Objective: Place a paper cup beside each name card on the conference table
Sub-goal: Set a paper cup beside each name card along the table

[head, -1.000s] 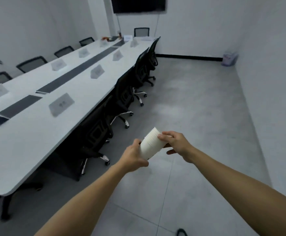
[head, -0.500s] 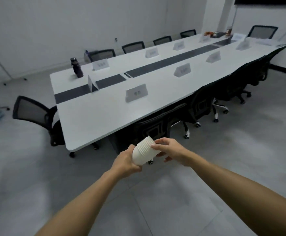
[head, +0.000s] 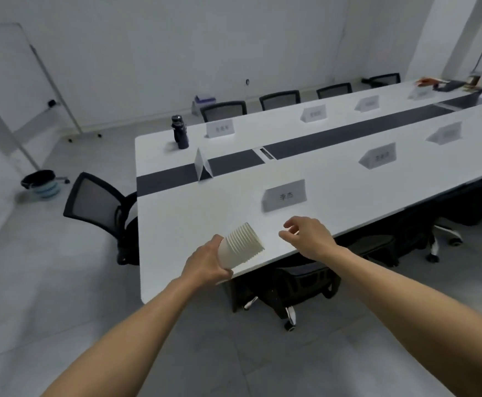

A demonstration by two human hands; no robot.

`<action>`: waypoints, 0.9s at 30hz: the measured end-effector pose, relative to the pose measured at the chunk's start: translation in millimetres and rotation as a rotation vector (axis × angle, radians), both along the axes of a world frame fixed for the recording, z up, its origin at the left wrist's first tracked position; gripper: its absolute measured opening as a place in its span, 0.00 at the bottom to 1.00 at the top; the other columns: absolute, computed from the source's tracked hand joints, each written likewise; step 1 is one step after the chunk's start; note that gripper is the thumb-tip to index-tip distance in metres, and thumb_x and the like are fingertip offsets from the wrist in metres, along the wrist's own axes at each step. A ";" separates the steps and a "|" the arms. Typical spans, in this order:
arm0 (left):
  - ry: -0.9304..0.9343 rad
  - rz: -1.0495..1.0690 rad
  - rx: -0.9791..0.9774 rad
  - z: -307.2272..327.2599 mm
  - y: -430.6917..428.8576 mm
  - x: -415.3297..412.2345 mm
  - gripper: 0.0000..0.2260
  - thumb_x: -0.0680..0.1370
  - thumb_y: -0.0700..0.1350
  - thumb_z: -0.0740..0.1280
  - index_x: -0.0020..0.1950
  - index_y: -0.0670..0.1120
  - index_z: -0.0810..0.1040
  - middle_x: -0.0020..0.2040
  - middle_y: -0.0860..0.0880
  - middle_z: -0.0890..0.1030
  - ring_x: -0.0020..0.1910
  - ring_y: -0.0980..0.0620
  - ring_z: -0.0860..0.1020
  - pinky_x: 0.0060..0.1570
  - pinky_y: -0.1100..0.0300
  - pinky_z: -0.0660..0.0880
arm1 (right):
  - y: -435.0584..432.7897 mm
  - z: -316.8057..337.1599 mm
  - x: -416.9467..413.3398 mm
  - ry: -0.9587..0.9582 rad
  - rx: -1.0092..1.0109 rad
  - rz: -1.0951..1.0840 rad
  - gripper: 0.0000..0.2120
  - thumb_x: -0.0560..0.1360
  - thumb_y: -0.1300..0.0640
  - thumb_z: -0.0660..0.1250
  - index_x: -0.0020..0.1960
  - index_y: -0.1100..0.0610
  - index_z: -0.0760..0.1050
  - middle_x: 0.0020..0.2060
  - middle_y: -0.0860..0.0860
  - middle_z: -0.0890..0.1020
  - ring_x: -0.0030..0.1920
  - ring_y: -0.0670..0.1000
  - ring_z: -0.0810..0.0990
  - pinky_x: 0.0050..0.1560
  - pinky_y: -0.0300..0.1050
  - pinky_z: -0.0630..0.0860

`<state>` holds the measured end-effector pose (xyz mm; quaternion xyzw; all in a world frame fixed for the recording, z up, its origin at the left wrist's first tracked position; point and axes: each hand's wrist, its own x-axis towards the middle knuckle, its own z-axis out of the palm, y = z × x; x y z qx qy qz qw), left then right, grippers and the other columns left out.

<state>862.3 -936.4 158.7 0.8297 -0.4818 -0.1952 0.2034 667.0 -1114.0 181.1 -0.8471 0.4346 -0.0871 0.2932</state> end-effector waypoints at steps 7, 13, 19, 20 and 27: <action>-0.041 -0.012 0.000 2.0 -86.0 54.8 0.27 0.65 0.49 0.75 0.60 0.54 0.67 0.49 0.53 0.78 0.47 0.47 0.78 0.46 0.46 0.80 | -90.1 6.6 54.6 0.048 -0.091 0.029 0.19 0.77 0.43 0.64 0.64 0.51 0.75 0.55 0.47 0.83 0.47 0.48 0.77 0.48 0.45 0.73; -0.109 0.000 0.011 1.5 -171.3 78.8 0.28 0.66 0.48 0.76 0.61 0.53 0.68 0.52 0.52 0.78 0.47 0.47 0.78 0.47 0.48 0.80 | -172.4 3.3 92.3 -0.017 -0.082 0.119 0.19 0.78 0.45 0.65 0.64 0.54 0.77 0.56 0.51 0.83 0.52 0.52 0.81 0.48 0.44 0.76; -0.159 0.050 0.009 9.9 -254.2 89.7 0.29 0.66 0.48 0.77 0.62 0.53 0.68 0.53 0.52 0.78 0.48 0.47 0.78 0.48 0.51 0.80 | -257.4 18.9 127.5 -0.122 -0.001 0.300 0.28 0.75 0.33 0.61 0.65 0.51 0.76 0.56 0.50 0.83 0.52 0.52 0.81 0.53 0.49 0.79; -0.171 0.059 0.001 10.9 -265.0 92.0 0.29 0.66 0.48 0.77 0.62 0.53 0.69 0.53 0.52 0.79 0.48 0.47 0.78 0.48 0.50 0.80 | -268.9 21.6 133.2 -0.130 0.025 0.335 0.29 0.74 0.32 0.61 0.66 0.50 0.75 0.56 0.50 0.83 0.53 0.52 0.81 0.54 0.50 0.79; -0.203 0.104 -0.032 17.5 -309.4 110.7 0.29 0.66 0.47 0.77 0.63 0.52 0.69 0.54 0.51 0.78 0.49 0.46 0.77 0.50 0.50 0.77 | -315.5 24.8 172.7 -0.217 0.338 0.422 0.25 0.74 0.43 0.70 0.67 0.53 0.74 0.54 0.54 0.83 0.50 0.53 0.83 0.46 0.49 0.82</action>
